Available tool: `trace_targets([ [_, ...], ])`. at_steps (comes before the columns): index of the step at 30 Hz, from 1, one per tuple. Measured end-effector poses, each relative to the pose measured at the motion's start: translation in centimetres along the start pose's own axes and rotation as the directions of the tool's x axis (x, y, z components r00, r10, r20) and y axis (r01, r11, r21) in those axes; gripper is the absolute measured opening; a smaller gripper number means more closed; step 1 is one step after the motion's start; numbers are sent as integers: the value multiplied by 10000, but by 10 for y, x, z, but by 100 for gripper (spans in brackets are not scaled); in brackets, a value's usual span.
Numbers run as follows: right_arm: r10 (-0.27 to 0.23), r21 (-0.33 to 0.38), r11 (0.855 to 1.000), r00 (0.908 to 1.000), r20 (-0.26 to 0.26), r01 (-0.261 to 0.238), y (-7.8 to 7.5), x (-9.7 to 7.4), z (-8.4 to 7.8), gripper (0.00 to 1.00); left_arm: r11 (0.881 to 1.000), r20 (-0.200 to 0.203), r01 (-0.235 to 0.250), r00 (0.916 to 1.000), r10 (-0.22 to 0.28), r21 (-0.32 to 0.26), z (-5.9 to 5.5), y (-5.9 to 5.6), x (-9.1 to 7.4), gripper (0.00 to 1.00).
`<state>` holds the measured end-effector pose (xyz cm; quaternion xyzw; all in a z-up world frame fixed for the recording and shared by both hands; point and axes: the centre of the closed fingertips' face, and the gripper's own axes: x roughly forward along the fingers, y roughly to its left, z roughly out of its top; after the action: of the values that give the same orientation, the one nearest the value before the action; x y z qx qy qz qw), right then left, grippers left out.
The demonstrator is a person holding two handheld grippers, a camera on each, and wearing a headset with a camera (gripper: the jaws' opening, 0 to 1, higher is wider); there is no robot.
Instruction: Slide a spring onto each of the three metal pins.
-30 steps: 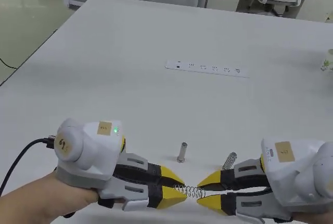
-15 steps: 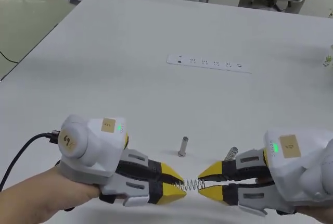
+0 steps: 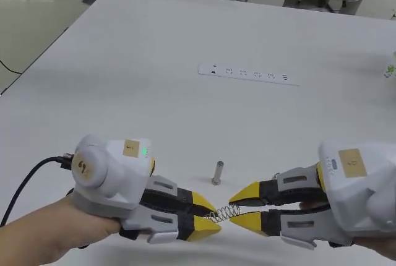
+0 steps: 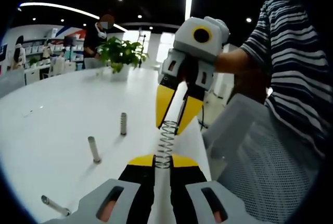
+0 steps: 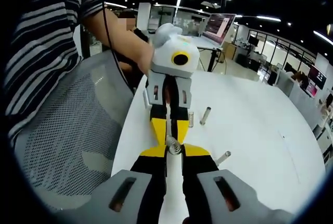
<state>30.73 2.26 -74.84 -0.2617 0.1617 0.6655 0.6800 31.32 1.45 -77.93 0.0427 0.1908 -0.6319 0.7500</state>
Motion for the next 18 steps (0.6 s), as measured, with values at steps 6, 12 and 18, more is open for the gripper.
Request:
trace_targets([
  [6, -18, -10, 10000, 9995, 306, 18, 1, 4, 11, 7, 10000, -115, -16, 9999, 17, 90, -1, -1, 1, 2],
  [12, -132, -270, 9995, 9986, 508, 146, 3, 10, 21, 7, 9998, -165, 100, 9998, -97, 184, 1, -4, 5, 2],
  [18, -229, -515, 9983, 9977, 636, 262, 3, 13, 24, 7, 9997, -185, 118, 9998, -113, 224, 2, -5, 6, 2],
])
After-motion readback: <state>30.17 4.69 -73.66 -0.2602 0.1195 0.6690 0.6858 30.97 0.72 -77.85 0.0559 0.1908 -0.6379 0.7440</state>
